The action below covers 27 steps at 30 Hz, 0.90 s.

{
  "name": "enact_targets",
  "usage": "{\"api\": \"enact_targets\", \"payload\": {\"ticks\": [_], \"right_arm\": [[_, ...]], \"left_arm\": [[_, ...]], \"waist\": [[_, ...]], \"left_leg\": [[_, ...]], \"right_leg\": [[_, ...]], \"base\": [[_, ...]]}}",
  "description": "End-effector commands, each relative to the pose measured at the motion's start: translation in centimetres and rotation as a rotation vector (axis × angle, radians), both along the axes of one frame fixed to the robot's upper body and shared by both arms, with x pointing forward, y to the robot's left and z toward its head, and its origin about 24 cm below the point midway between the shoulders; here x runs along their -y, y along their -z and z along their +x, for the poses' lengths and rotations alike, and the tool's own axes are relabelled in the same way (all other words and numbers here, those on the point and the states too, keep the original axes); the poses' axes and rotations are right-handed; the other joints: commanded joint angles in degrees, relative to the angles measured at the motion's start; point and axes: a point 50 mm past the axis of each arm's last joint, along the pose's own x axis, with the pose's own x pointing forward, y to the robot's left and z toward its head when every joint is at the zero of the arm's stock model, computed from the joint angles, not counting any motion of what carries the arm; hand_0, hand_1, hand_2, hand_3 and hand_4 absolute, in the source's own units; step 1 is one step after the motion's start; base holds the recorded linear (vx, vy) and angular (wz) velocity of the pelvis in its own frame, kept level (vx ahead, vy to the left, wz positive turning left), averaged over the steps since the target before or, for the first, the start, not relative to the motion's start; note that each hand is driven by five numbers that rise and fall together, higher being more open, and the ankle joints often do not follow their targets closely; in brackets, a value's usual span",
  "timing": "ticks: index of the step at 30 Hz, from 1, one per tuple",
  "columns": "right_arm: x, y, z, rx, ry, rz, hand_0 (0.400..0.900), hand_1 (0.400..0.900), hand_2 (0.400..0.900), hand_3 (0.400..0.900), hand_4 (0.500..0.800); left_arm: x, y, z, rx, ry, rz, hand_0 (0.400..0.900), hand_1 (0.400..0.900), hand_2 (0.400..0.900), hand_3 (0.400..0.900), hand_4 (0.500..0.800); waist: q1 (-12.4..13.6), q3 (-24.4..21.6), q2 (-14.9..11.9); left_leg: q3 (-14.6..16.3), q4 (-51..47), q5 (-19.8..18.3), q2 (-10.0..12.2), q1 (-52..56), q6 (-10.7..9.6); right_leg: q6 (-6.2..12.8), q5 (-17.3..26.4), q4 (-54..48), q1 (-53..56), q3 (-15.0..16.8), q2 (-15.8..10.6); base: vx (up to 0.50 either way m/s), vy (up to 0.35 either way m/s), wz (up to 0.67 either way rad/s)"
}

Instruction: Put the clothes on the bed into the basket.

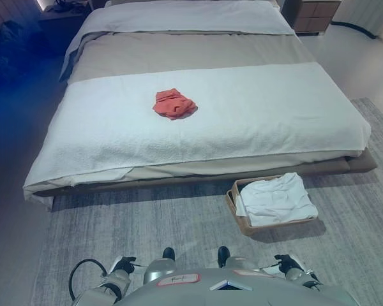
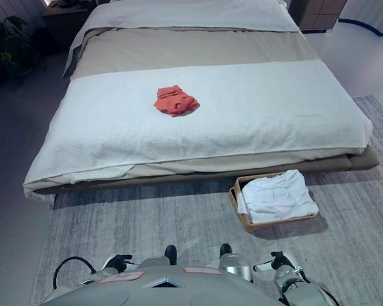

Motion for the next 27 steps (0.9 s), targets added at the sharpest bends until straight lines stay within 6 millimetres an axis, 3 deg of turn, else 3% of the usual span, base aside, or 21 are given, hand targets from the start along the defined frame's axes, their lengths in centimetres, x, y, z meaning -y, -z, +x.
{"api": "enact_targets", "payload": {"ticks": [1, 27], "right_arm": [[0.66, -0.39, 1.52, 0.009, -0.019, -0.045, 0.900, 0.900, 0.900, 0.900, 0.800], [0.67, -0.41, 1.67, 0.009, -0.019, -0.034, 0.900, 0.900, 0.900, 0.900, 0.800]], "left_arm": [[-1.55, -0.47, 0.83, -0.007, 0.028, 0.076, 0.900, 0.900, 0.900, 0.900, 0.800], [-1.71, -0.53, 1.05, -0.005, 0.035, 0.068, 0.900, 0.900, 0.900, 0.900, 0.800]], "waist": [[0.7, 1.0, -3.0], [0.6, 2.3, -2.8]], "left_leg": [[1.9, -0.2, -0.8, -5.0, 0.0, 1.5], [2.2, -0.2, -1.1, -4.7, 0.0, 1.4]], "right_leg": [[1.48, -1.8, 0.2, 1.9, -4.8, 0.0], [1.33, -2.1, 0.4, 1.5, -4.5, 0.2]], "base": [[0.00, 0.000, 0.00], [0.00, -0.002, 0.00]]}}
